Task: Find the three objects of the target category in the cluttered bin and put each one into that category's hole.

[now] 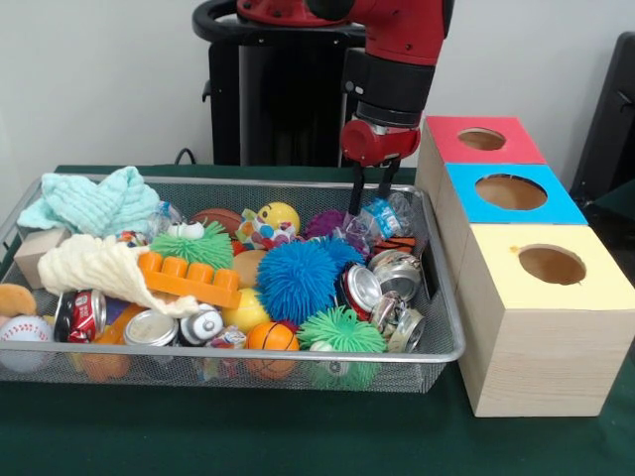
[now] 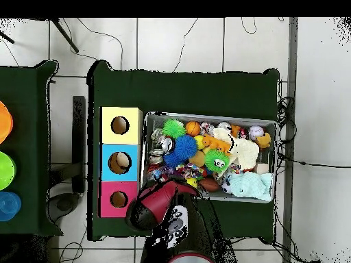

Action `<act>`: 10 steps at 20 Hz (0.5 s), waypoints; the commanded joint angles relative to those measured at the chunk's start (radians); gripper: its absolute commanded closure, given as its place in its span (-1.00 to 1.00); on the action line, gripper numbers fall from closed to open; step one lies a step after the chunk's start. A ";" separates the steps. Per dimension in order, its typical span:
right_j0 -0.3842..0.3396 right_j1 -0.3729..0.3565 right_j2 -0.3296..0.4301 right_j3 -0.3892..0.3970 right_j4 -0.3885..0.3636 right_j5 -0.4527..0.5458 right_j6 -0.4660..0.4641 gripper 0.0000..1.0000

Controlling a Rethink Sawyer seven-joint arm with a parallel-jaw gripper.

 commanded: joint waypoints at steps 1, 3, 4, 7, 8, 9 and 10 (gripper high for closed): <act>-0.027 0.065 0.085 0.042 0.049 0.015 0.130 -1.00; -0.028 0.064 0.088 0.038 0.052 0.021 0.127 -1.00; -0.028 0.064 0.088 0.038 0.053 0.021 0.126 -1.00; -0.028 0.065 0.088 0.036 0.056 0.021 0.123 1.00; -0.031 0.064 0.089 0.037 0.056 0.022 0.122 1.00; -0.031 0.064 0.089 0.037 0.056 0.022 0.121 1.00; -0.032 0.064 0.090 0.036 0.057 0.024 0.120 1.00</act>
